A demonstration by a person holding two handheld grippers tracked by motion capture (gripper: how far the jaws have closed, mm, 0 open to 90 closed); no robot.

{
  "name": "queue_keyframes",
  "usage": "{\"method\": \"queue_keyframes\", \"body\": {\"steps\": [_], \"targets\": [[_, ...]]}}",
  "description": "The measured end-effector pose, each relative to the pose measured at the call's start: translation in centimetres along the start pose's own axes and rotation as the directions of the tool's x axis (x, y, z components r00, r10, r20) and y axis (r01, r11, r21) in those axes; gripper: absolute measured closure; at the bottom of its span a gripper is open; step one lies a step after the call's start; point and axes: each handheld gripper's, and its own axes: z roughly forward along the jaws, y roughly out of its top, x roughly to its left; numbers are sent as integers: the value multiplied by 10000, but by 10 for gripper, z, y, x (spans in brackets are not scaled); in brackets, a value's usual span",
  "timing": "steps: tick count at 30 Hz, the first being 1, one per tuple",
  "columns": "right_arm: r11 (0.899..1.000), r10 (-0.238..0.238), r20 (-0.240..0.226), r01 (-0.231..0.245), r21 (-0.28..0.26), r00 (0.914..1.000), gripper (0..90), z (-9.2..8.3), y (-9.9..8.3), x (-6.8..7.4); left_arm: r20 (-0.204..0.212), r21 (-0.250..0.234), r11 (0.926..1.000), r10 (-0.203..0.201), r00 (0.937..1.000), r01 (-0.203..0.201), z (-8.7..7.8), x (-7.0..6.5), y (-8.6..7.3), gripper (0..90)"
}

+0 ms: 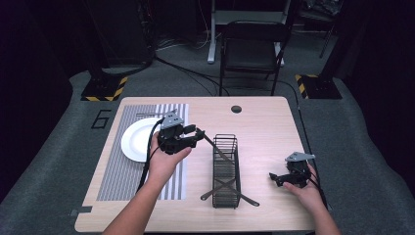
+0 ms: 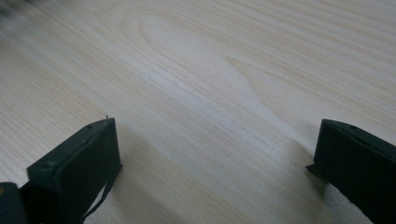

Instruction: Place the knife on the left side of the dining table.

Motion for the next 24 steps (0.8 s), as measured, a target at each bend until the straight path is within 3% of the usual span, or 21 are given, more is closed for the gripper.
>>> {"method": "queue_keyframes", "body": {"steps": [24], "targets": [[10000,70,-52,-70,44,10000,0,0,0,0,-597,-404,9991,92,9982,-116,13,-5,-5,680]]}}
